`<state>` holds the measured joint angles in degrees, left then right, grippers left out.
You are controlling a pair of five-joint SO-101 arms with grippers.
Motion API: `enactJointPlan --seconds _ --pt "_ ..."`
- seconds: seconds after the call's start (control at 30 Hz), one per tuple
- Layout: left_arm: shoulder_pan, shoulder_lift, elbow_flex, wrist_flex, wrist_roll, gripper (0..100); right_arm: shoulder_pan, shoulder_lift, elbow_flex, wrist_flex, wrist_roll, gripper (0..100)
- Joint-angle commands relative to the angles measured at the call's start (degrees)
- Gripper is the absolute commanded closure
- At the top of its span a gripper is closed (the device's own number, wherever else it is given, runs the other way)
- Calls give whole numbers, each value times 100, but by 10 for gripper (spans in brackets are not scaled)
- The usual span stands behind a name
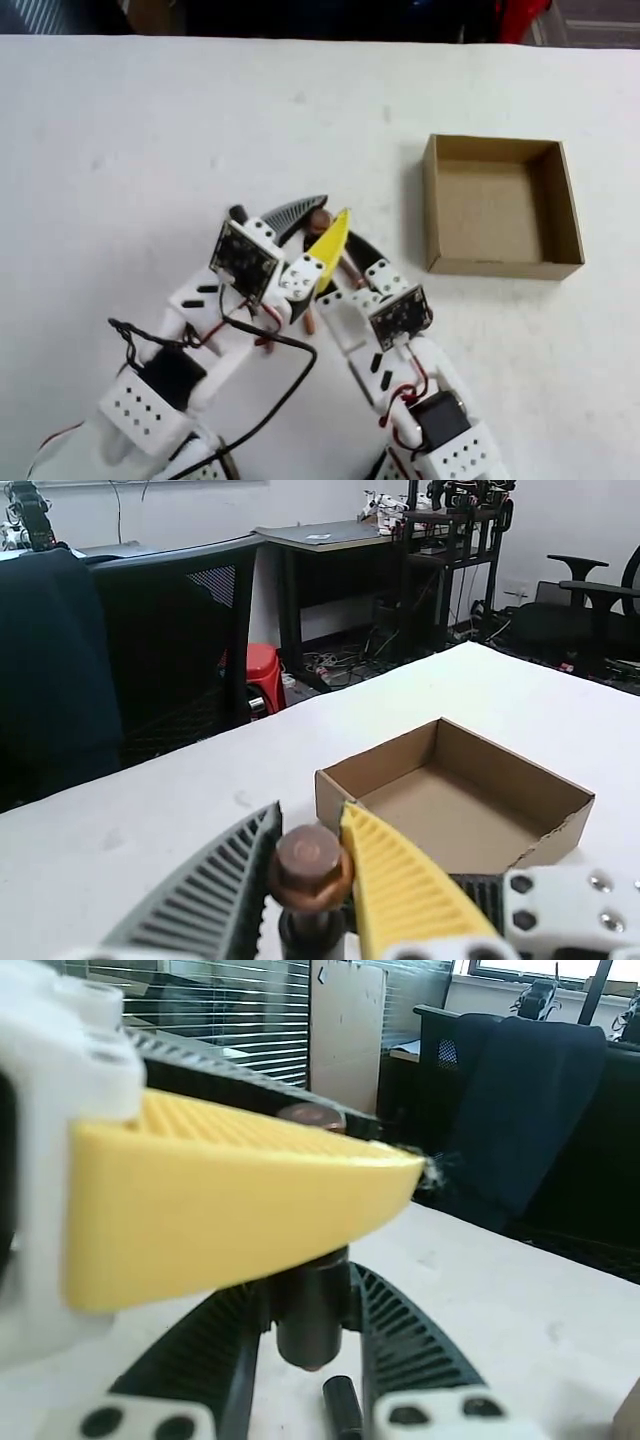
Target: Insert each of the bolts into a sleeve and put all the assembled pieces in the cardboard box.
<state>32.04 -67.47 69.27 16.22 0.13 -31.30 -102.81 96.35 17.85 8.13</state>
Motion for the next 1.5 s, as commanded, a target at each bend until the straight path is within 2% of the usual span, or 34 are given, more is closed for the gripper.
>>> enactJointPlan --seconds 0.0,0.73,0.8,1.0,1.2,1.37,1.47 --pt "66 -84 -237 -211 -18 932 198 -40 53 -31 79 981" --pt "66 -84 -220 -176 -62 930 189 -40 53 -4 79 981" --pt "66 -84 -176 -176 -62 902 189 -40 53 -4 79 981" --pt "66 -84 158 -211 -35 729 189 -40 53 -4 79 981" --pt "22 -84 167 -211 -62 720 198 -40 53 -4 79 981" --pt "-462 -84 158 -229 -62 718 198 -40 53 4 79 981" --pt "-752 -84 149 -563 -62 718 198 -40 53 4 79 981"
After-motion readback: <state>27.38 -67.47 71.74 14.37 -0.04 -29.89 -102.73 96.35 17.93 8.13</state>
